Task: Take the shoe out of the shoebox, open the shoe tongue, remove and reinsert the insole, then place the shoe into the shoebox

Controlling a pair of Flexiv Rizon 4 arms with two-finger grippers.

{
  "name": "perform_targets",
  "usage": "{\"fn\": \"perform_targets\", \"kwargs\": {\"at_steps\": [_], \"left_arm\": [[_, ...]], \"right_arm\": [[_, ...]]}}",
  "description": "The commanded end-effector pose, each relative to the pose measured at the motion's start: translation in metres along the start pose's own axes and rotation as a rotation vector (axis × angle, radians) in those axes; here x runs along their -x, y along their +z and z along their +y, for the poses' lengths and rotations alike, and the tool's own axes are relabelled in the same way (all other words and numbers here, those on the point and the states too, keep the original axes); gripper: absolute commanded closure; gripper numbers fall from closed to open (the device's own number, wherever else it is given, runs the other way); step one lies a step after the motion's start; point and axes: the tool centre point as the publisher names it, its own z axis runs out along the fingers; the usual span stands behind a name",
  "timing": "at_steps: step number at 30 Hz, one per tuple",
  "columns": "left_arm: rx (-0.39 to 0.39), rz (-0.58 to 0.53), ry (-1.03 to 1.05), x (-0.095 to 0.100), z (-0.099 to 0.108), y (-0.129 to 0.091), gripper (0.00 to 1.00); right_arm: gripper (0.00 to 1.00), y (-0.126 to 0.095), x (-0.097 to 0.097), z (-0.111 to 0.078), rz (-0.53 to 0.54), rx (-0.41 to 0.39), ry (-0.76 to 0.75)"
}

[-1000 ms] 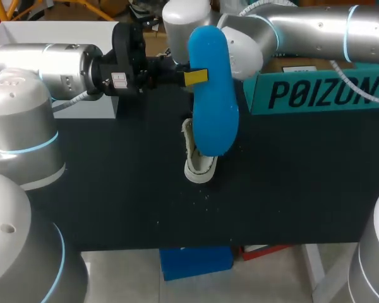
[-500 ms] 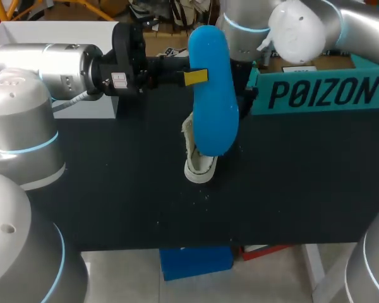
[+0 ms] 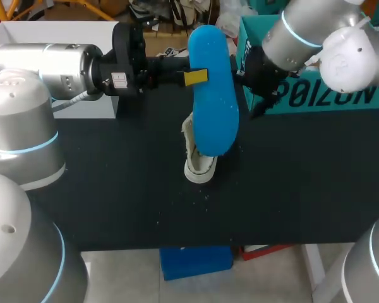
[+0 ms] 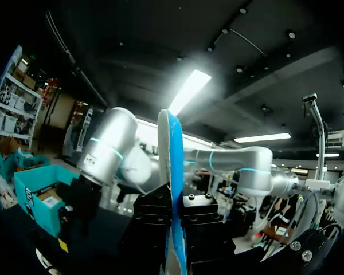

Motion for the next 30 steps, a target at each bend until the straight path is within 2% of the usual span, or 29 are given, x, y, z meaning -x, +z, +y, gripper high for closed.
{"fn": "perform_targets", "kwargs": {"at_steps": [1,4,15,22,28,30], "left_arm": [[-0.002,-0.004,0.003,0.0,0.001,0.002,1.0],[-0.002,-0.004,0.003,0.0,0.001,0.002,1.0],[-0.002,-0.004,0.003,0.0,0.001,0.002,1.0],[-0.002,-0.004,0.003,0.0,0.001,0.002,1.0],[-0.002,-0.004,0.003,0.0,0.001,0.002,1.0],[-0.002,-0.004,0.003,0.0,0.001,0.002,1.0]], "right_arm": [[0.0,-0.002,0.013,-0.004,0.429,-0.021,0.072],[0.0,-0.008,0.013,-0.005,0.576,-0.033,0.102],[0.0,-0.024,0.009,-0.006,0.853,-0.034,0.132],[0.0,-0.029,0.004,-0.008,0.969,-0.001,0.109],[0.0,-0.03,0.0,-0.009,1.053,-0.011,0.094],[0.0,-0.033,-0.005,-0.011,1.059,-0.033,0.034]]}}
